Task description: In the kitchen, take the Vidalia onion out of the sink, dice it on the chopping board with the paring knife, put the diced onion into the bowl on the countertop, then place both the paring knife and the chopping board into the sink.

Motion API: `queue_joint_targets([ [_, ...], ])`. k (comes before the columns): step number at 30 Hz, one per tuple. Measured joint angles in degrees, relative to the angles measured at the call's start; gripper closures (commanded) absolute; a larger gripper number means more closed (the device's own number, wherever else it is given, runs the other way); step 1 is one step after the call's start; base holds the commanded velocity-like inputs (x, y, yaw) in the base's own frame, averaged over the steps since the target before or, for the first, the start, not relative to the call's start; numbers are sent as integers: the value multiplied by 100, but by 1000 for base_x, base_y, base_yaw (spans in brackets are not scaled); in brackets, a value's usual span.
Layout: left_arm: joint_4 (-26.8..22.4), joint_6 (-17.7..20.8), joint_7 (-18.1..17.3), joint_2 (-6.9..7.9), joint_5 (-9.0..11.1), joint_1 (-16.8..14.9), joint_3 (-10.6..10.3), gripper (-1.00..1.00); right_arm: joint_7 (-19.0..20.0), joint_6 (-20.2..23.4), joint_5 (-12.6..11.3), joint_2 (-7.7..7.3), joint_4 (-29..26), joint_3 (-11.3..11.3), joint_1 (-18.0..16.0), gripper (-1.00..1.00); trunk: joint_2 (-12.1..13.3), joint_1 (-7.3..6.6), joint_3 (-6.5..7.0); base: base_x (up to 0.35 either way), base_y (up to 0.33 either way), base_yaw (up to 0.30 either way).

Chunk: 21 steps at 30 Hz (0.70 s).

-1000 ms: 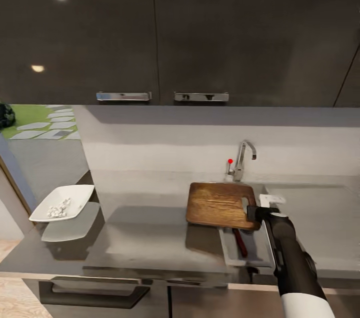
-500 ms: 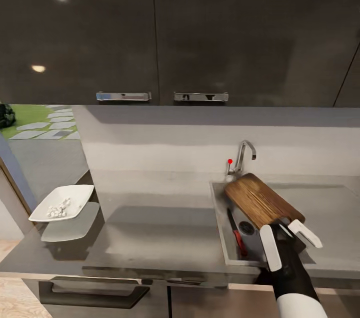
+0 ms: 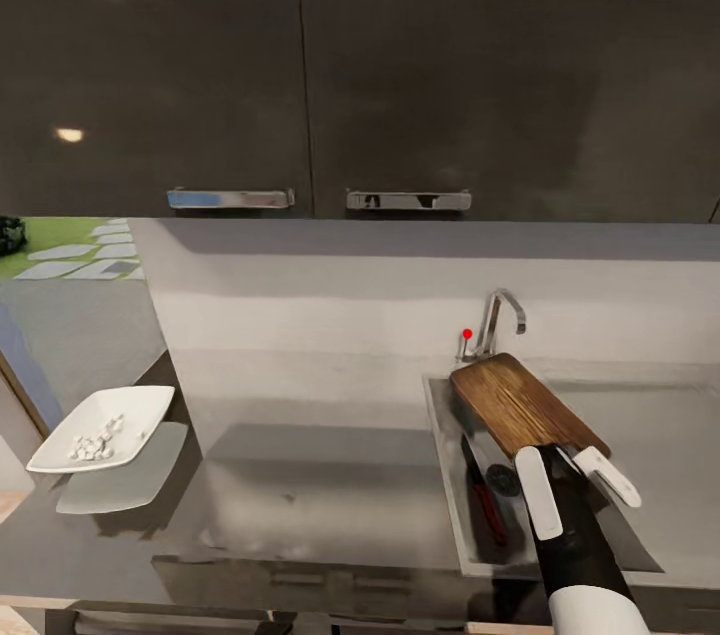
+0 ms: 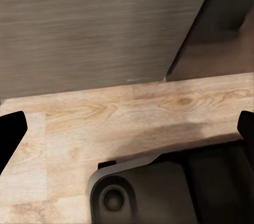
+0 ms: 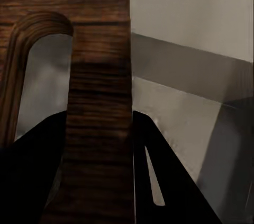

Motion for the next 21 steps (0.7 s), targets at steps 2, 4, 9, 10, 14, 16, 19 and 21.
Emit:
queue_joint_targets([
  [2, -1, 0, 0, 0, 0, 0, 0, -100, -6, 2, -159, -4, 9, -5, 0, 100, 0, 0, -17, 8, 0, 0],
  [4, -2, 0, 0, 0, 0, 0, 0, -100, -8, -2, -217, 0, 31, -6, 0, 100, 0, 0, -35, 2, 0, 0],
  [9, -4, 0, 0, 0, 0, 0, 0, -100, -143, -42, -226, 3, 60, -8, 0, 100, 0, 0, -81, 0, 0, 0],
  [10, -4, 0, 0, 0, 0, 0, 1, -100, -173, -92, -219, 6, 64, -6, 0, 100, 0, 0, -90, 0, 0, 0],
  [14, -9, 0, 0, 0, 0, 0, 1, -100, -288, -428, -258, 4, 329, -4, 1, 100, 0, 0, -127, 0, 0, 0],
  [16, -9, 0, 0, 0, 0, 0, 0, -100, -295, -501, -261, 3, 448, -5, 0, 100, 0, 0, -145, 0, 0, 0],
  [19, -9, 0, 0, 0, 0, 0, 0, -100, -298, -539, -261, 2, 517, -6, -1, 100, 0, 0, -172, 0, 0, 0],
  [21, -9, 0, 0, 0, 0, 0, 0, -100, -299, -543, -262, 4, 533, -6, -1, 100, 0, 0, -191, 0, 0, 0],
])
